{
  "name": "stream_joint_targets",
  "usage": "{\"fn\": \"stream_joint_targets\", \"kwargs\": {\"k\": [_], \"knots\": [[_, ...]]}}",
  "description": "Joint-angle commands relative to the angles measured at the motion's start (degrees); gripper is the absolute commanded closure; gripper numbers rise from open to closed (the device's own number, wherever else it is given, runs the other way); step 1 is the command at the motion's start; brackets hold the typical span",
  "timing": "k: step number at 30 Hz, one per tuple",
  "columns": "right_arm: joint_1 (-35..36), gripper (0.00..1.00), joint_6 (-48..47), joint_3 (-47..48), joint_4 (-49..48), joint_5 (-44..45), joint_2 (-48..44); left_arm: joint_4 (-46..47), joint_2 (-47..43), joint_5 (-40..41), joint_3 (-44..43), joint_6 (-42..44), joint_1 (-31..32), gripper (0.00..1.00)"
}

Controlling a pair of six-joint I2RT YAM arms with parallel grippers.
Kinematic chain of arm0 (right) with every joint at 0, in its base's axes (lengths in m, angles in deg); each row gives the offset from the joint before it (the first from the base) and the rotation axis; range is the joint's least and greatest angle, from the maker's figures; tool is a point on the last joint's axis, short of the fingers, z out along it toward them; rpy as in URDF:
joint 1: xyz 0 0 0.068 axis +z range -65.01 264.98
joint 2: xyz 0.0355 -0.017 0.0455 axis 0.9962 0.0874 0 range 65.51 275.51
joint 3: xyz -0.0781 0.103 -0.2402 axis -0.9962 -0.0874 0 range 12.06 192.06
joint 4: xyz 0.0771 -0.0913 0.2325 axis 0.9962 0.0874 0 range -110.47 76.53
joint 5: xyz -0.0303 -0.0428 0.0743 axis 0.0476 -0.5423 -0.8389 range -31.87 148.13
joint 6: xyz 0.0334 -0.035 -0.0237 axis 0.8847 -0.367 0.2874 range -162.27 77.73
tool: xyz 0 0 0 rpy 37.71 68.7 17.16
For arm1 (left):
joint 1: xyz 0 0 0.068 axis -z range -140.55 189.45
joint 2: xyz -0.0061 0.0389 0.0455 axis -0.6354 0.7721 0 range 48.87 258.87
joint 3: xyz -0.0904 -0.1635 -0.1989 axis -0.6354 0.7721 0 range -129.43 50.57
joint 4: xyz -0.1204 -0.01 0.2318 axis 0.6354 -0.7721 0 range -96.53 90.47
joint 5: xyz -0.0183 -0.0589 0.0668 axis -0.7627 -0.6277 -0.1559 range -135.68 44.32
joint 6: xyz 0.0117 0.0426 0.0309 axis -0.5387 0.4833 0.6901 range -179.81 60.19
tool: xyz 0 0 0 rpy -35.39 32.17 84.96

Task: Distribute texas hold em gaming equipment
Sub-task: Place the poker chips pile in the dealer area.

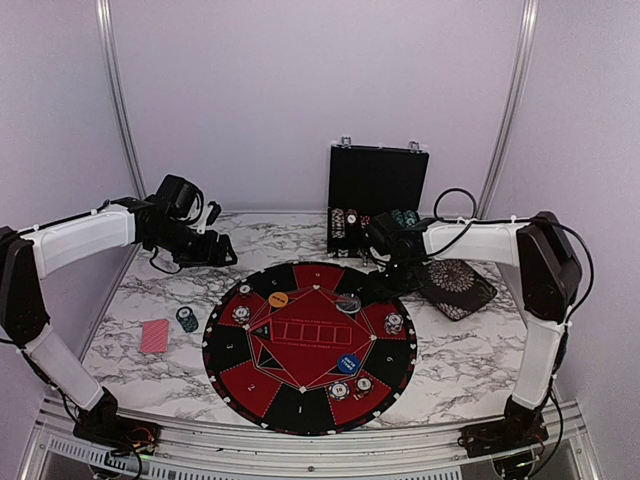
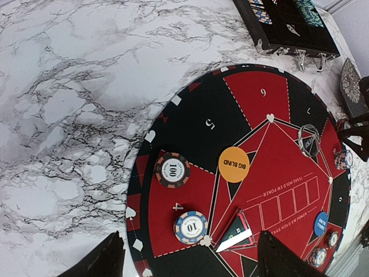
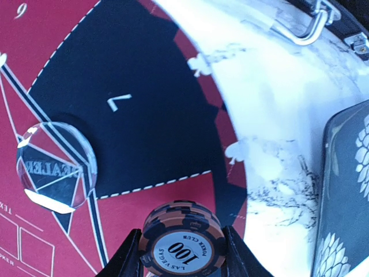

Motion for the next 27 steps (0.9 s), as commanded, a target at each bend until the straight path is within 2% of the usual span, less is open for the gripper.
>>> {"fn": "stream_joint_targets", "kwargs": {"k": [1, 10, 18, 24, 27], "knots": [[-1.6, 0.91, -1.6, 0.7, -3.0, -0.4, 0.2, 0.7, 0.9, -0.6, -0.5, 0.9, -0.3, 0.20], [-2.6, 0.89, -2.0, 0.9, -4.1, -1.8, 3.0, 0.8, 1.4, -0.7, -0.5, 1.0, -0.3, 0.20], [-2.7, 0.84, -1.7, -0.8, -4.5, -2.2, 3.2, 0.8, 1.7, -0.9, -0.6, 1.1, -0.3, 0.20], [-2.7, 0.77, -1.8, -2.0, -4.7, -2.8, 3.2, 0.8, 1.9, -1.1, -0.4, 1.0, -0.3, 0.20], [-2.6, 0.67, -1.8, -2.2, -4.6, -3.0, 3.1, 0.8, 1.8, -1.1, -0.4, 1.0, -0.3, 0.20]]}}
